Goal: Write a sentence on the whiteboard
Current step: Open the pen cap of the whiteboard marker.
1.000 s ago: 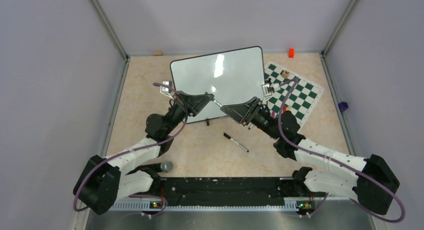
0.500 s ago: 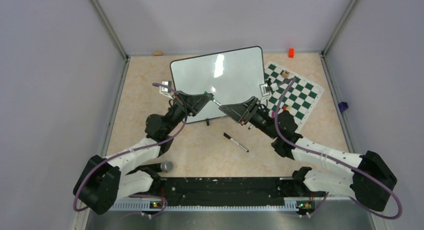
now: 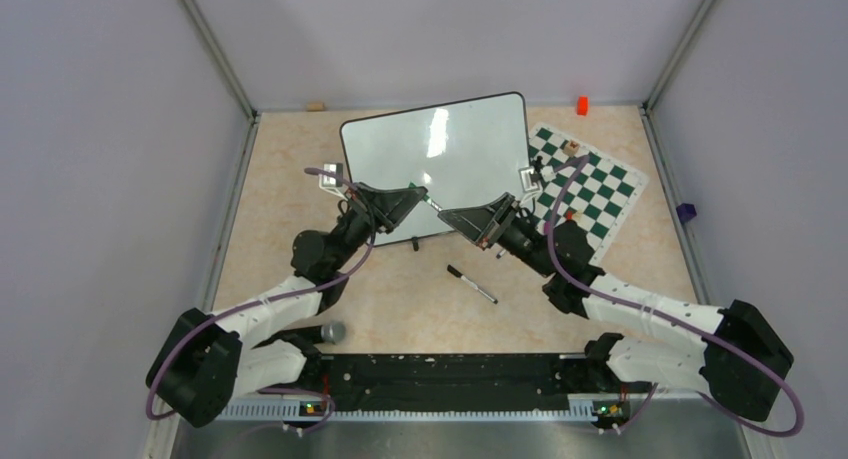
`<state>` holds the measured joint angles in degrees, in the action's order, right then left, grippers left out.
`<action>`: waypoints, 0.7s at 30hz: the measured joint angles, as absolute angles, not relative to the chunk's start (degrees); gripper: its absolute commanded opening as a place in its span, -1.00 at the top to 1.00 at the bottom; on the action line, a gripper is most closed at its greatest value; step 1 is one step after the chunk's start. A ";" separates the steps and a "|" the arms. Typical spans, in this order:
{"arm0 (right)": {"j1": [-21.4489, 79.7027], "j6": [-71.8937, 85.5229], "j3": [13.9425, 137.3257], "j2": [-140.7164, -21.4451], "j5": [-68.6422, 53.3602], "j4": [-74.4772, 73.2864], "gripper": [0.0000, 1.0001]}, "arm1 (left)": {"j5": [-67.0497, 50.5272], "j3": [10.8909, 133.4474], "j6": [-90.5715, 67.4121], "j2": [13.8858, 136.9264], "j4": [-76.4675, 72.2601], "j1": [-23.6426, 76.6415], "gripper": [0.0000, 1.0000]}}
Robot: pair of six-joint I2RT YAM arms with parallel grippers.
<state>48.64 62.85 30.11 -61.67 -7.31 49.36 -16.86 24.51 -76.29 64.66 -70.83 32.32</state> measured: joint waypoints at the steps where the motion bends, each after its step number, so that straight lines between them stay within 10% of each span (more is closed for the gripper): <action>1: 48.64 62.85 30.11 -61.63 -7.31 49.19 1.00 | -16.67 24.32 -76.27 64.64 -70.91 32.34 1.00; 21: 49.65 63.07 16.40 -25.41 0.67 21.98 1.00 | -6.31 18.65 -64.38 46.04 -44.84 24.69 1.00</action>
